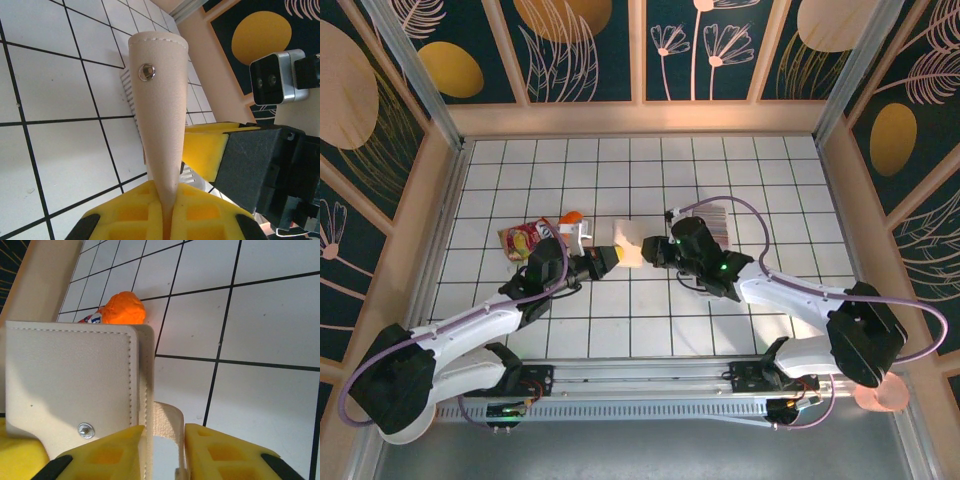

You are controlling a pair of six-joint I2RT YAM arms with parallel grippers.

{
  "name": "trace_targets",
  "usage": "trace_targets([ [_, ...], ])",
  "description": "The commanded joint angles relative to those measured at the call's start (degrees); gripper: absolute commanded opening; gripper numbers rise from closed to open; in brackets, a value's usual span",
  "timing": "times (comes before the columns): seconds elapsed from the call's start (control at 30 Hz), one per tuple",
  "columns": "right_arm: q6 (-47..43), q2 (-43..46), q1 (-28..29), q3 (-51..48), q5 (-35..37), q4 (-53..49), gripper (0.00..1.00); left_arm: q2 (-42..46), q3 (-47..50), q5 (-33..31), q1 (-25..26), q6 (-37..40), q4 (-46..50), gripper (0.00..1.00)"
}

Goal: Put the credit cards into the card holder

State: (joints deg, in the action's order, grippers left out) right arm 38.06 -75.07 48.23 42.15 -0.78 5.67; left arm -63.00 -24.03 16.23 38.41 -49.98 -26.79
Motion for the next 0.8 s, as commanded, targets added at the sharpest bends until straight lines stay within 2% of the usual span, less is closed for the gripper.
trace_targets([
  [0.0,0.7,-1.3,0.7,-0.3,1.5,-0.2,0.27,-0.1,0.9,0.5,0.3,-1.6,-4.1,0.00],
  [0.07,0.9,-1.9,0.7,-0.5,1.4,0.0,0.24,-0.2,1.4,0.7,0.3,-2.2,-4.7,0.00],
  [0.23,1.5,-2.6,0.8,-0.6,2.4,-0.7,0.00,-1.1,4.3,-0.9,0.3,-4.8,-6.2,0.00],
  [0.33,2.6,-3.0,1.4,-2.3,2.2,-1.0,0.00,-2.0,5.8,-3.0,0.3,-6.4,-4.5,0.01],
  [0.4,3.3,-4.1,1.5,-3.4,2.0,-0.7,0.00,-3.2,7.1,-3.3,0.2,-7.9,-4.7,0.18],
  [0.5,3.9,-6.4,1.9,-4.7,-0.6,0.4,0.00,-5.5,7.9,-3.5,0.2,-8.5,-3.7,0.30],
  [0.63,5.1,-8.6,2.0,-5.2,-5.2,4.7,0.00,-7.9,8.5,-6.4,0.2,-7.5,-1.3,0.63],
  [0.77,5.0,-9.8,2.1,-4.9,-5.7,5.3,0.00,-8.8,6.0,-12.1,0.2,-4.2,5.9,0.76],
])
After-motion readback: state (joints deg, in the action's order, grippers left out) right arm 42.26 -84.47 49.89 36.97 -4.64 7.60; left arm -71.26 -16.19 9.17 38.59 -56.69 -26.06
